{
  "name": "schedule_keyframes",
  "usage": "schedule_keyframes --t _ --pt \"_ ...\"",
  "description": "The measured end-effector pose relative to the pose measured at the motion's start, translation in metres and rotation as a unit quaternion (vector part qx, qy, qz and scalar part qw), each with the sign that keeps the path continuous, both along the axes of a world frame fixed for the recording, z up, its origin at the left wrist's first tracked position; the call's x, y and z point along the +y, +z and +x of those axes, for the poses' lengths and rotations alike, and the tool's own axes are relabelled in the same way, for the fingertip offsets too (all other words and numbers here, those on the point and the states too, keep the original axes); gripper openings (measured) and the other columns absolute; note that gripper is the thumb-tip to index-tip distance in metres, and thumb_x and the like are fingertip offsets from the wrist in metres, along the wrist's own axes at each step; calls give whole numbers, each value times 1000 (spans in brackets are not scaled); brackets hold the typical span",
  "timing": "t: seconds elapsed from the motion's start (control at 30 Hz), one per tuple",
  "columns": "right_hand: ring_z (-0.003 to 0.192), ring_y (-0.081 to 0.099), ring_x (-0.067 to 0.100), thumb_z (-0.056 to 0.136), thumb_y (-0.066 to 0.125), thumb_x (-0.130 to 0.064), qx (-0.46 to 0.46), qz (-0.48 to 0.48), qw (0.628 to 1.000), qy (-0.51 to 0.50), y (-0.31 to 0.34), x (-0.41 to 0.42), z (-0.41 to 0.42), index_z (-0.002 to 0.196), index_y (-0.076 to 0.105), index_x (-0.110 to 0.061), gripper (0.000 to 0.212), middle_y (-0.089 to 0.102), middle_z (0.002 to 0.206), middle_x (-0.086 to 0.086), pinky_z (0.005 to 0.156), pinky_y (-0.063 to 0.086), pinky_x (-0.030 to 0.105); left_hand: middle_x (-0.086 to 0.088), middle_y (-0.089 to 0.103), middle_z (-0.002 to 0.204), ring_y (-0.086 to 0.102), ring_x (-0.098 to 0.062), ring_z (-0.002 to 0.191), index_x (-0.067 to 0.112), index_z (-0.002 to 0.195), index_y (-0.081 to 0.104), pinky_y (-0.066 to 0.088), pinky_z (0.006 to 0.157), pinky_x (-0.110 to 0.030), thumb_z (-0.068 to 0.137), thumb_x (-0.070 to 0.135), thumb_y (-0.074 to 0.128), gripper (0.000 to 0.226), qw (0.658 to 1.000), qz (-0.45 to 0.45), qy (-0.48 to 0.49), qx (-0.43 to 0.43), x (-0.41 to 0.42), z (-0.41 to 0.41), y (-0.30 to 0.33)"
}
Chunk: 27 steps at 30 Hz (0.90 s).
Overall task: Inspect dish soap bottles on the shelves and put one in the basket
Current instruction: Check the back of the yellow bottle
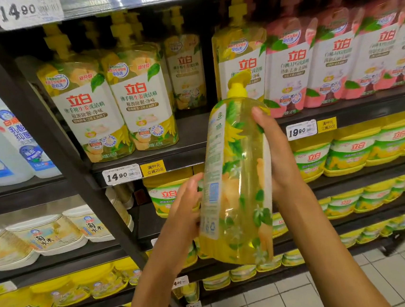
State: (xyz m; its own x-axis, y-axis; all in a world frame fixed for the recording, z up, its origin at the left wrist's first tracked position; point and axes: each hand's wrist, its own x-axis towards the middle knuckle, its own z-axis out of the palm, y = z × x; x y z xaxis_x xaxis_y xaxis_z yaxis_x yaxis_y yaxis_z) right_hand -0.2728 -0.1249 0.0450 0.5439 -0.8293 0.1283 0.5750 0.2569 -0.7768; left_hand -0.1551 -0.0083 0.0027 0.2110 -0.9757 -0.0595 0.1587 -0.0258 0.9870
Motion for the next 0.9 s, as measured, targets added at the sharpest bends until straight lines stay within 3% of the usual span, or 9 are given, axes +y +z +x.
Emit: schedule_keyframes --t 0.07,0.13,0.23,0.3,0.4,0.53,0.6,0.73,0.9 --pt "92 66 20 83 66 -38 40 -37 998 -39 7 3 0 131 54 -8 58 66 103 6 78 53 36 2 69 97 67 -15 90 24 132 51 55 76 -32 52 75 61 96 998 -13 28 -54 -6 -6 4" --pt "98 69 18 73 74 -46 119 -75 987 -79 9 1 0 134 51 -15 72 68 115 3 79 56 36 12 67 104 66 -4 95 31 124 51 53 77 -23 33 88 64 108 994 -39 -3 -102 -2 -16 2" --pt "113 64 16 62 71 -68 213 -99 969 -82 10 -1 0 140 46 -28 91 62 131 -3 98 51 43 8 66 123 62 -14 115 39 132 48 53 91 -37 50 76 74 93 999 -20 -25 22 10 -25 -9" --pt "115 63 14 70 63 -72 215 -109 968 -72 15 -4 -3 137 50 -29 81 64 129 -5 101 48 41 -3 66 124 63 -23 114 28 134 52 56 83 -39 50 65 82 96 991 -6 -38 127 14 -26 -14" --pt "106 65 16 90 56 -57 185 -103 973 -92 15 -11 -10 131 58 -18 57 67 123 3 91 47 36 -11 68 119 66 -27 109 22 118 69 57 80 -37 56 57 83 72 969 -51 -68 231 14 -29 -13" --pt "105 68 24 88 59 -46 68 -31 997 8 7 -14 -16 127 61 -15 50 70 118 10 88 55 39 -16 48 143 43 -35 133 12 140 47 38 108 -48 96 52 41 60 927 -84 -140 337 14 -33 -8" --pt "100 70 22 95 54 -41 11 0 998 70 7 -11 -14 118 68 -18 35 73 110 8 83 58 36 -17 44 145 38 -37 136 13 142 44 34 111 -50 99 52 23 61 924 -47 -126 357 13 -37 -8" --pt "83 73 19 99 51 -30 -35 25 997 69 8 -12 -17 100 74 -16 27 75 92 6 71 60 33 -11 57 135 54 -28 125 20 131 59 47 101 -43 89 56 49 55 941 -33 -137 307 14 -27 -7" --pt "105 68 31 92 63 -27 68 -80 994 -41 25 -12 -20 131 55 -5 45 69 116 16 87 56 41 -1 70 117 67 -20 107 34 114 69 58 76 -30 69 67 53 58 989 -5 -60 136 14 -17 4"
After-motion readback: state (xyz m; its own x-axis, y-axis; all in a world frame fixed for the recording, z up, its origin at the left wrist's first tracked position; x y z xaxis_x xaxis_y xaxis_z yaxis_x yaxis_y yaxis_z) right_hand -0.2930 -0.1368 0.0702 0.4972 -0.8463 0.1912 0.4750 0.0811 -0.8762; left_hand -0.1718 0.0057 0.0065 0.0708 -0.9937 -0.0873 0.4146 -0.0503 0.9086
